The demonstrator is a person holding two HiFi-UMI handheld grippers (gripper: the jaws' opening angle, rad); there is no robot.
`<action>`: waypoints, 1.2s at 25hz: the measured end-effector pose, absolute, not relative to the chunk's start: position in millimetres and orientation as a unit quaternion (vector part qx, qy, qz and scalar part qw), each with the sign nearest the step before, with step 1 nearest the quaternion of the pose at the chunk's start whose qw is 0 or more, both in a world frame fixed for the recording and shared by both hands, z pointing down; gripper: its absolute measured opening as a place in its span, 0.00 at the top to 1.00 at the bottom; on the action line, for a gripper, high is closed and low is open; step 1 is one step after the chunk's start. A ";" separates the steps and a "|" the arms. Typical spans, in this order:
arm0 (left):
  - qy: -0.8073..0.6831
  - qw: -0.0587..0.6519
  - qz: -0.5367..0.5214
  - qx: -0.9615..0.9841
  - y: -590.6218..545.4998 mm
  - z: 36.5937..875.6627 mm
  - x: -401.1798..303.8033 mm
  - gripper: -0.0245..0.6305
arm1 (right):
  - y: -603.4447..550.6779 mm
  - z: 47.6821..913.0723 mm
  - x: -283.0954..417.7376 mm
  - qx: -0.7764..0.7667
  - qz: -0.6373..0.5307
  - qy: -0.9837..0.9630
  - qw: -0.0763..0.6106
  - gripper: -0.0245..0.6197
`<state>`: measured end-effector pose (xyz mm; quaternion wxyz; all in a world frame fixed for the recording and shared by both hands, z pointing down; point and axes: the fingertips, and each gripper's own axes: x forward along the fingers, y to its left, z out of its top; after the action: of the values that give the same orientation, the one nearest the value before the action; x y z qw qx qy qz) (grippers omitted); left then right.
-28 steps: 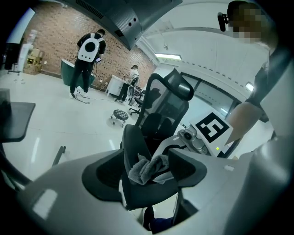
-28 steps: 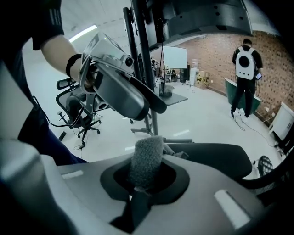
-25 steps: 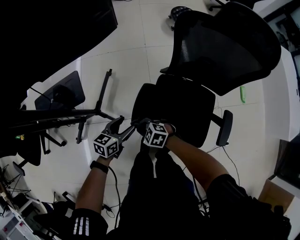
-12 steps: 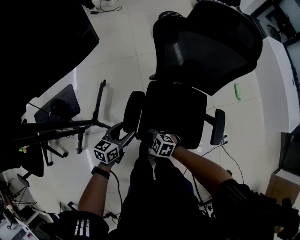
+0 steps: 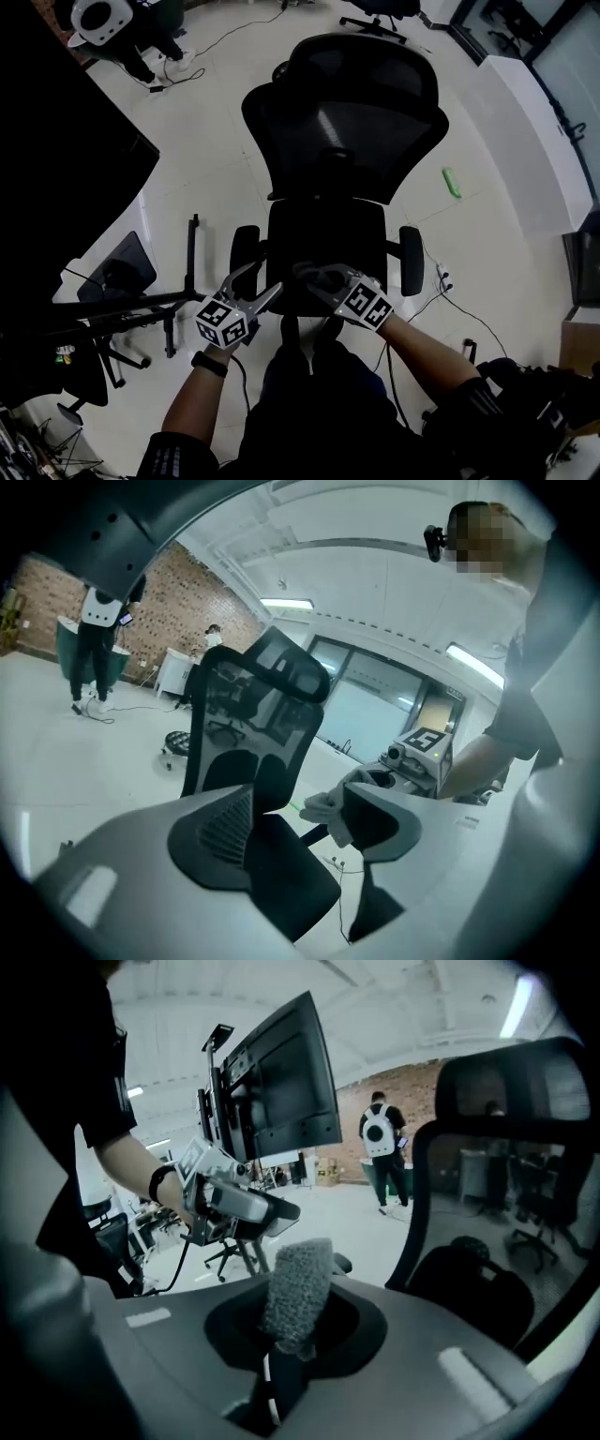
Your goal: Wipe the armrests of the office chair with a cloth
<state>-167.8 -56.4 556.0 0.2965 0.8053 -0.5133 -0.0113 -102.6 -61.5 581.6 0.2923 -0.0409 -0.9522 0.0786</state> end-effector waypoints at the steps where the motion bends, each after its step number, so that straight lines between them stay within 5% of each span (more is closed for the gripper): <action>1: -0.504 0.291 -0.013 0.813 -60.0 546.0 -157.6 0.47 | -67.7 566.7 -93.9 -0.024 0.082 -0.957 0.277 0.90; 14: -0.472 0.211 -0.032 0.855 -62.1 435.9 -62.7 0.47 | -87.2 412.7 8.0 0.075 0.081 -0.987 0.119 0.90; 30: -0.368 0.144 -0.035 0.918 87.8 363.2 -10.5 0.47 | 67.5 355.9 16.7 0.133 0.116 -0.983 0.051 0.90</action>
<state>-10.5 87.8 363.2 0.1438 0.9181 -0.3677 -0.0347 16.7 67.5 355.9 0.0507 0.1332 -0.9829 0.1165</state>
